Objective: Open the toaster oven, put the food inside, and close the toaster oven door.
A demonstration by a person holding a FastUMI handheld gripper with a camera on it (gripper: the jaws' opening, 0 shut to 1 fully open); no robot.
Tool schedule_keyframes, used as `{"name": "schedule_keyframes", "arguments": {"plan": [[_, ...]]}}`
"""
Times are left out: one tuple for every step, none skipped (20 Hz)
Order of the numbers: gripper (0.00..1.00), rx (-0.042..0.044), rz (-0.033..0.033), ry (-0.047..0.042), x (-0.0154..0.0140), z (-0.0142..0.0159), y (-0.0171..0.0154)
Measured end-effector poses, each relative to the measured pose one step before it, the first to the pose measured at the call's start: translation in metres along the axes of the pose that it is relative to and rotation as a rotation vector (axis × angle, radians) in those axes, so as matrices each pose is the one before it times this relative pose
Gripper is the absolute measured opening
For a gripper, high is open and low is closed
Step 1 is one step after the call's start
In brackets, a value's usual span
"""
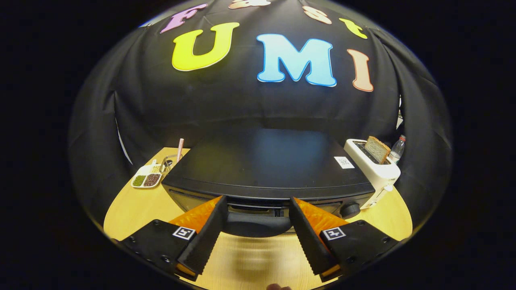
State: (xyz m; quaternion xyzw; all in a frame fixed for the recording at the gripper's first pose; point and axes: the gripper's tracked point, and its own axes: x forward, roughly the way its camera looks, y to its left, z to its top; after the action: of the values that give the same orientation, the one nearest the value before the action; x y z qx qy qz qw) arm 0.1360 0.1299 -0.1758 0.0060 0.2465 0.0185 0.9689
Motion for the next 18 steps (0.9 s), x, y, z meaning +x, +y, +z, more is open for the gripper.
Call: {"name": "schedule_keyframes", "arguments": {"plan": [[0.98,0.00797,0.00625,0.01723,-0.00065,-0.00098,0.00037],[0.98,0.00006,0.00125,0.01058,-0.00102,0.00008,0.00024],[0.98,-0.0051,-0.00245,0.00326,-0.00095,-0.00167,-0.00006],[0.98,-0.00999,-0.0015,0.00066,0.00034,-0.00071,-0.00027],[0.98,-0.00155,-0.00048,-0.00197,-0.00084,0.00035,-0.00091],[0.98,-0.00144,-0.00045,0.00742,-0.00396,-0.00227,0.00136],[0.98,-0.00334,0.00013,0.00624,-0.00157,-0.00294,0.0],[0.98,-0.00679,-0.00016,0.00807,-0.00197,-0.00257,-0.00015],[0.98,-0.00479,-0.00002,0.0057,-0.00476,-0.00342,0.00039],[0.98,-0.0001,0.00162,0.00826,-0.00278,-0.0021,0.00044],[0.98,0.00365,0.00257,0.00632,-0.00254,-0.00309,0.00042],[0.98,0.00046,0.00352,0.00661,-0.00267,-0.00242,0.0006],[0.98,-0.00381,0.00246,0.0049,-0.002,-0.00199,-0.00021],[0.98,-0.00592,0.00133,0.00867,-0.00284,-0.00454,0.00048],[0.98,-0.00434,-0.00136,0.00703,-0.00309,-0.0053,0.00082],[0.98,-0.00374,-0.00107,0.00887,-0.00342,-0.00462,0.00059],[0.98,-0.00447,-0.00025,0.0098,-0.00229,-0.00636,0.00137],[0.98,-0.00174,0.0021,0.00993,-0.00203,-0.00506,0.00071]]}}
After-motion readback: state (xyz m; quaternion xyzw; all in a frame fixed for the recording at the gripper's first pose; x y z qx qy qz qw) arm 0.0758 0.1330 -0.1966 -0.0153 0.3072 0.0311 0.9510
